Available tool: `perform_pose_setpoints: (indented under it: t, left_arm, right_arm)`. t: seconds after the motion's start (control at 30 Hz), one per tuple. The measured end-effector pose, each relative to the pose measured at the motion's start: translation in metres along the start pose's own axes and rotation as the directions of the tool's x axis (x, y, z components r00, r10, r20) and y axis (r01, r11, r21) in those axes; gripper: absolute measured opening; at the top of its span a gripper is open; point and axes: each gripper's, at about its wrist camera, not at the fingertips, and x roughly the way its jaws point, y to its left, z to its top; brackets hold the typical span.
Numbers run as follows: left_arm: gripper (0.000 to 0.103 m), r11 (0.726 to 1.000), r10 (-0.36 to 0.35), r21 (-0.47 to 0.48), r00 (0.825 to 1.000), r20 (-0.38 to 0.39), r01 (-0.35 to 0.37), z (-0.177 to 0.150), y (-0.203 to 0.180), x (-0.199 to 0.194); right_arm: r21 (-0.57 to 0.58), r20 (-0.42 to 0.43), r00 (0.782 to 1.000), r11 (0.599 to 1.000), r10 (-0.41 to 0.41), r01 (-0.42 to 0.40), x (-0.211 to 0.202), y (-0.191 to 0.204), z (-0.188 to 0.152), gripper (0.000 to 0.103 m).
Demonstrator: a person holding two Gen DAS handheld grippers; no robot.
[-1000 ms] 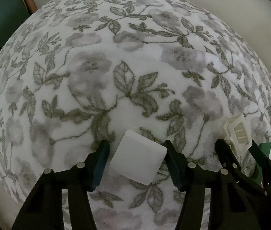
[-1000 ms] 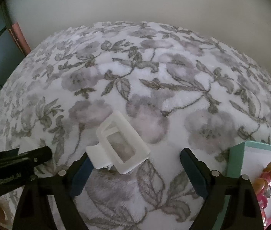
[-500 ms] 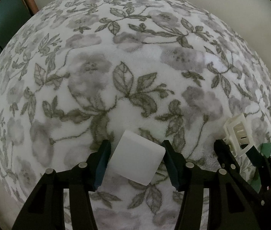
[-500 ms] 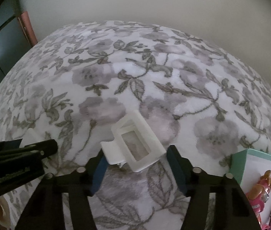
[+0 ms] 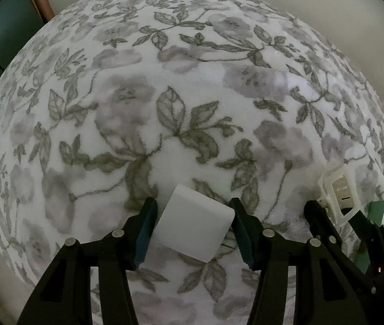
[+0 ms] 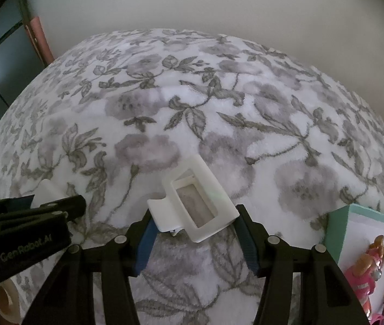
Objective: Organize rigid objects
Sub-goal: 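Carry the white charger and white clip into the tray and open both grippers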
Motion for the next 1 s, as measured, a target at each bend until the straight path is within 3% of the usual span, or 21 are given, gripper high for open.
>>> perform_pose_setpoints:
  t: [0.2, 0.4, 0.77, 1.0]
  left_arm:
    - [0.056, 0.997, -0.071, -0.011, 0.997, 0.013, 0.071, 0.002, -0.006, -0.016]
    - [0.056, 0.994, -0.112, -0.008, 0.990, 0.080, 0.113, 0.005, -0.013, -0.048]
    - [0.056, 0.987, -0.161, 0.035, 0.967, 0.198, 0.157, 0.008, -0.035, -0.101]
    - [0.056, 0.979, -0.194, 0.105, 0.952, 0.237, 0.173, -0.005, -0.066, -0.127]
  right_arm:
    - [0.031, 0.043, 0.999, 0.999, 0.015, -0.017, -0.018, -0.010, 0.006, 0.058]
    - [0.060, 0.084, 0.996, 0.998, 0.017, -0.022, -0.038, -0.022, 0.012, 0.058]
    - [0.102, 0.133, 0.991, 0.995, -0.010, -0.004, -0.080, -0.047, 0.012, 0.058]
    - [0.199, 0.143, 0.989, 0.980, -0.041, 0.012, -0.117, -0.085, 0.002, 0.058]
